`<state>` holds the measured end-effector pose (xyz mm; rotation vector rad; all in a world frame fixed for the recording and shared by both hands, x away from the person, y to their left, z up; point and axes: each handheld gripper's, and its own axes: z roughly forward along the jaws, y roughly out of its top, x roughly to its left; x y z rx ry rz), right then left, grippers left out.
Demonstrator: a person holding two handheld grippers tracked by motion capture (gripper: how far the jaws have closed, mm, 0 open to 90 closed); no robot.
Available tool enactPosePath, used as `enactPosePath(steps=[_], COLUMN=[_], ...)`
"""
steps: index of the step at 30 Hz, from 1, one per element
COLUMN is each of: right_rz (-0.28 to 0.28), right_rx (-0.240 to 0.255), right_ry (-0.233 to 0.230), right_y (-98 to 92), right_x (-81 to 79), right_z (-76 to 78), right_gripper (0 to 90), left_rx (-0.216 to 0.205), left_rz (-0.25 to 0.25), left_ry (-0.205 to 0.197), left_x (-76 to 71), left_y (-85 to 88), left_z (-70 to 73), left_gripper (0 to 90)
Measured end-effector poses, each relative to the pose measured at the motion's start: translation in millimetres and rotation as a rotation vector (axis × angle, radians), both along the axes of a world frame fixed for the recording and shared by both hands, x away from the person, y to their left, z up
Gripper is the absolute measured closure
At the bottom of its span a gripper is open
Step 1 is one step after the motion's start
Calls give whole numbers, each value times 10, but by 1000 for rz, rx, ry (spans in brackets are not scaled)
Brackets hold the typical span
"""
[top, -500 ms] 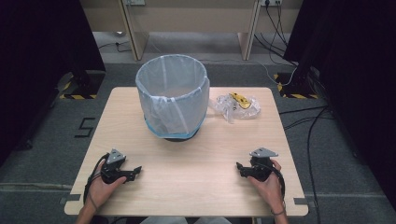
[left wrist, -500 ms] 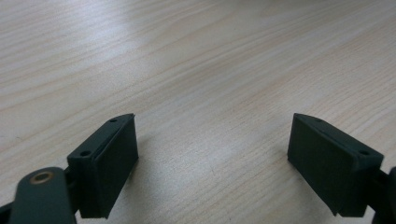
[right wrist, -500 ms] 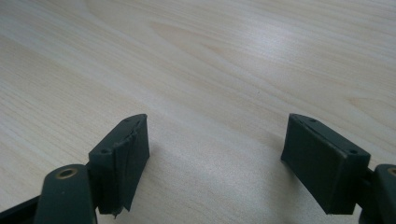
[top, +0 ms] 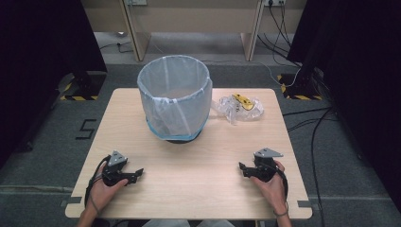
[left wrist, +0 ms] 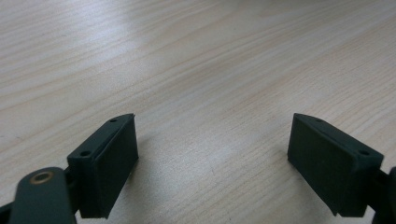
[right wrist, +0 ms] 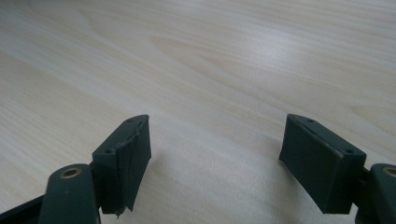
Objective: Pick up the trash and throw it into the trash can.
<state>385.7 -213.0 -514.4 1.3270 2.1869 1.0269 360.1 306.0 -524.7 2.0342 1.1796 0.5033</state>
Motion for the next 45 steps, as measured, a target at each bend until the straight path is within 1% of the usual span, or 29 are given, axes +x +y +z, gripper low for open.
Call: enactPosePath(steps=[2,7,8,9,10,14,17,19,20,23,27,28,33,36,37,38,39,45], right_rz=[-4,-2,-2,-2,-3,-13,-9,-10,-9,-8,-18,-18,-33,-54,-54,-59,-66,-82], right_rx=[5,-5,-5,-8,-3,8,14,22,22,25,45,45,42,37,37,31,35,36], right_ry=[-4,-26,-26,-31,-37,-48,-58,-66,-66,-65,-64,-64,-71,-77,-77,-88,-89,-84], right_y=[3,36,36,40,45,45,40,42,46,57,48,48,33,7,7,-9,-10,-12], right_x=[39,187,187,220,294,415,504,536,594,672,785,785,950,1049,1049,1117,1146,1374], right_z=[20,111,111,136,186,259,323,338,368,403,437,437,475,518,518,559,580,660], right_gripper=[244,242,242,240,231,211,193,193,191,191,191,191,193,193,193,195,195,206], left_rx=[-1,-1,-1,-1,-1,-1,-1,-1,-1,-1,-1,-1,-1,-1,-1,-1,-1,0], left_rz=[0,0,0,0,0,0,0,0,0,0,0,0,0,1,1,0,1,1], left_ry=[0,1,1,0,0,1,0,1,0,1,0,0,1,1,1,0,0,0], left_x=[0,0,0,-1,0,0,0,0,-1,0,-1,-1,0,0,0,0,0,-1], left_y=[-1,0,0,-1,-1,-1,-1,-1,-1,0,-1,-1,-1,-1,-1,-1,-1,-1], left_z=[-1,0,0,-1,0,0,0,-1,-1,0,-1,-1,0,0,0,0,-1,-1], left_gripper=[152,152,152,152,152,151,152,151,151,151,152,152,151,151,151,151,151,151])
